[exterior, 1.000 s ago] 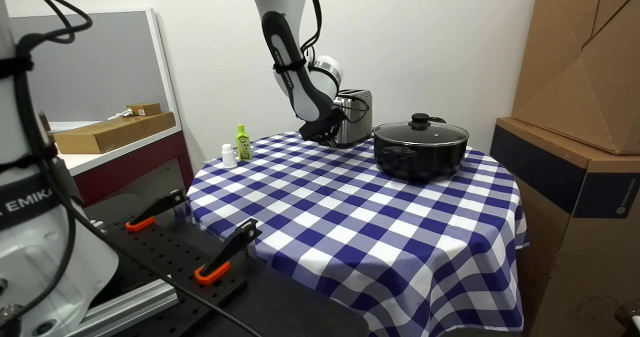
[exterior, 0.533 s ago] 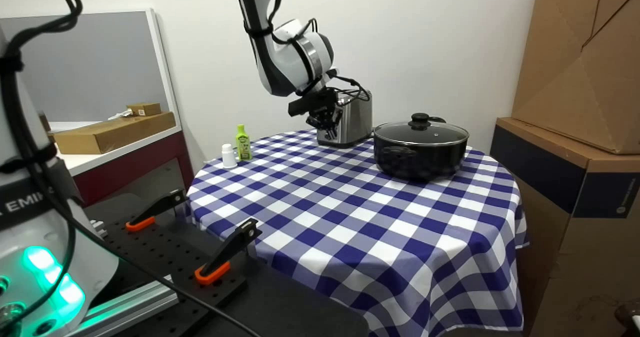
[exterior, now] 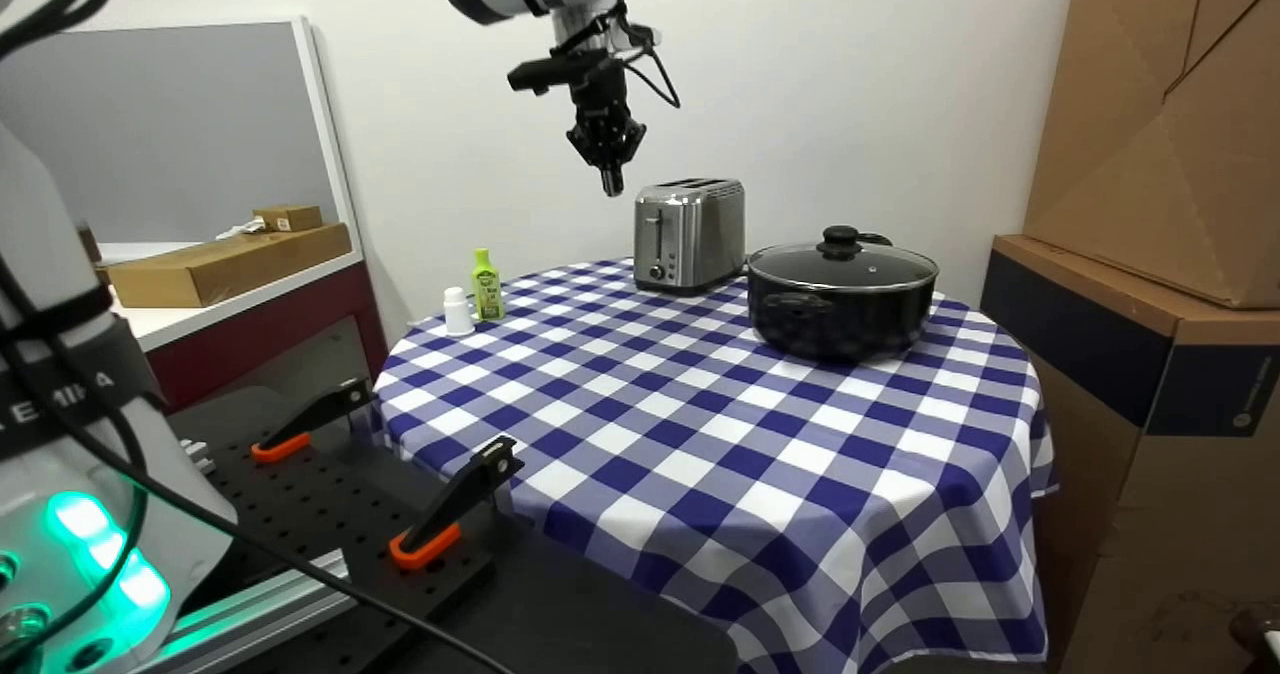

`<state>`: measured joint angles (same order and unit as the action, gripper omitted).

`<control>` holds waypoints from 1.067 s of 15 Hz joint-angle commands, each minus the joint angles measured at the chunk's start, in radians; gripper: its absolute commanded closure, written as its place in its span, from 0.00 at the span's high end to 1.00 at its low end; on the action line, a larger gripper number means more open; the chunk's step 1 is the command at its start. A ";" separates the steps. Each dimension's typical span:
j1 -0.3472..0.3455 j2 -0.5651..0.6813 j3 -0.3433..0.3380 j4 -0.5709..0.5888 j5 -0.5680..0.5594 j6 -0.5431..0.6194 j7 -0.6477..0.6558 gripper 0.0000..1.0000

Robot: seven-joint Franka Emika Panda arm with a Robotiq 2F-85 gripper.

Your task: Turn on the toaster

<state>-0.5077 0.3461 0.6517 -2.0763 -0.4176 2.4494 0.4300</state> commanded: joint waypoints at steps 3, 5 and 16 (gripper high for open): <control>-0.207 -0.332 0.155 -0.122 0.419 -0.212 -0.099 0.00; -0.235 -0.441 0.134 -0.151 0.522 -0.281 -0.165 0.00; 0.368 -0.712 -0.549 -0.274 0.399 -0.561 -0.342 0.92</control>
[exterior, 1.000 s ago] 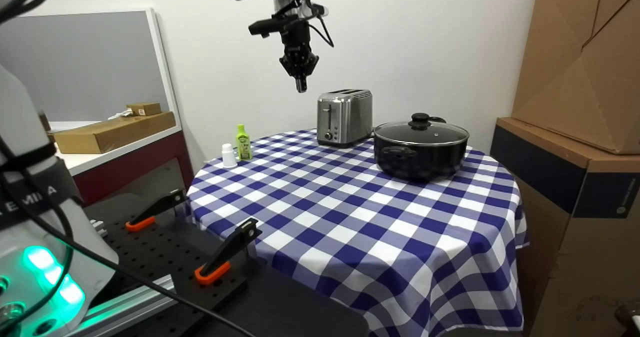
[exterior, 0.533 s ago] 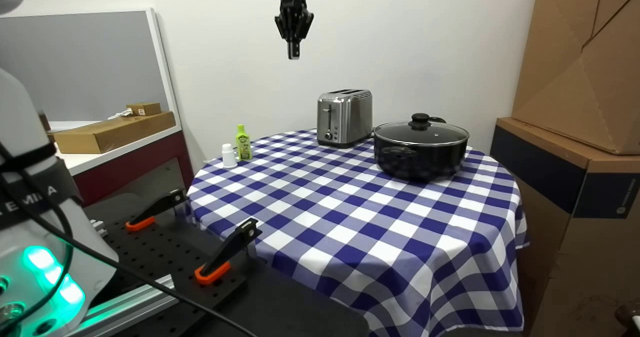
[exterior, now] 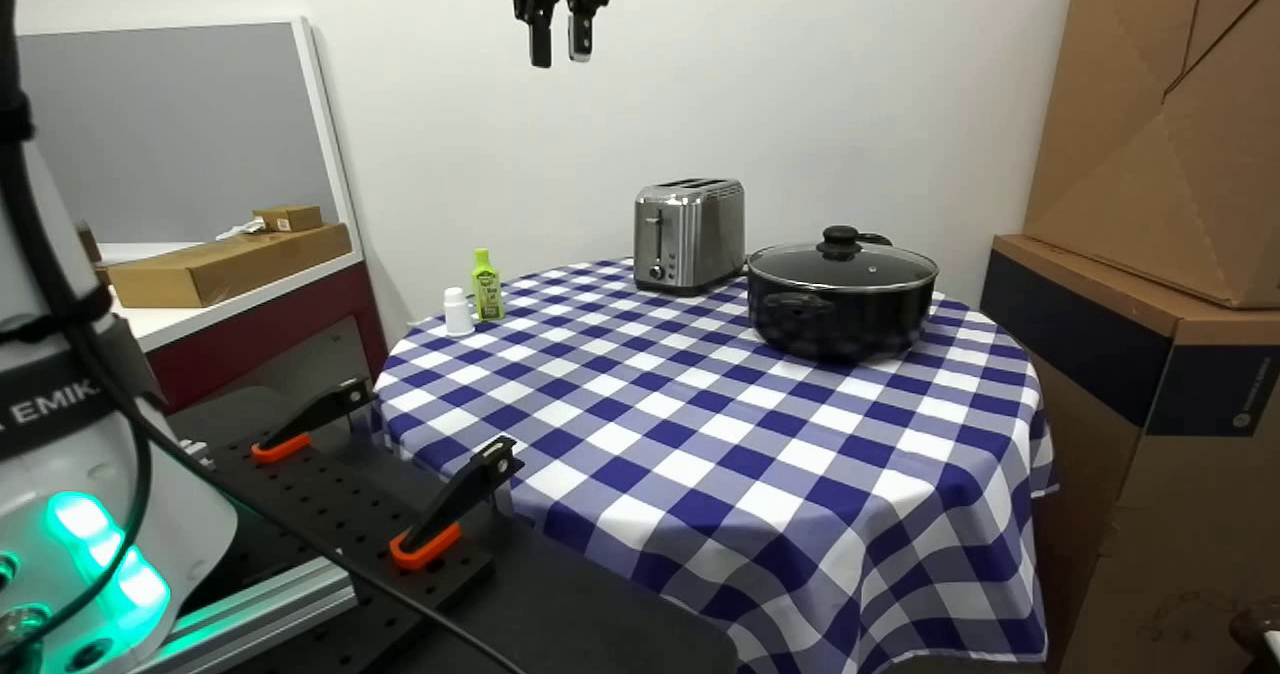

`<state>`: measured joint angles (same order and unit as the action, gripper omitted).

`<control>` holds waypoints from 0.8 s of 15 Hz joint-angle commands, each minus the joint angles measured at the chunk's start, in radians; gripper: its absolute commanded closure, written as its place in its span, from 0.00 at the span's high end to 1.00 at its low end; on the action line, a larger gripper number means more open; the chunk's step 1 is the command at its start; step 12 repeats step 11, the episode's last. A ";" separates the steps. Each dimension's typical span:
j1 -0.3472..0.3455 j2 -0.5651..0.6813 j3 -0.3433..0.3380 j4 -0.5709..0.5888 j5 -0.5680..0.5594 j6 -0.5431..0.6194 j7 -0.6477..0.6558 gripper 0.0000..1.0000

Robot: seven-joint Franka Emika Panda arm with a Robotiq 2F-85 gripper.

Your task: Turn on the toaster

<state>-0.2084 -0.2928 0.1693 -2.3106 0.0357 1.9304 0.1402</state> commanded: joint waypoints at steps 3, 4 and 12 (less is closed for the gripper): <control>0.100 -0.116 -0.110 -0.054 -0.112 -0.030 -0.083 1.00; 0.107 -0.129 -0.122 -0.061 -0.119 -0.019 -0.091 1.00; 0.144 -0.134 -0.152 -0.054 -0.110 -0.024 -0.124 1.00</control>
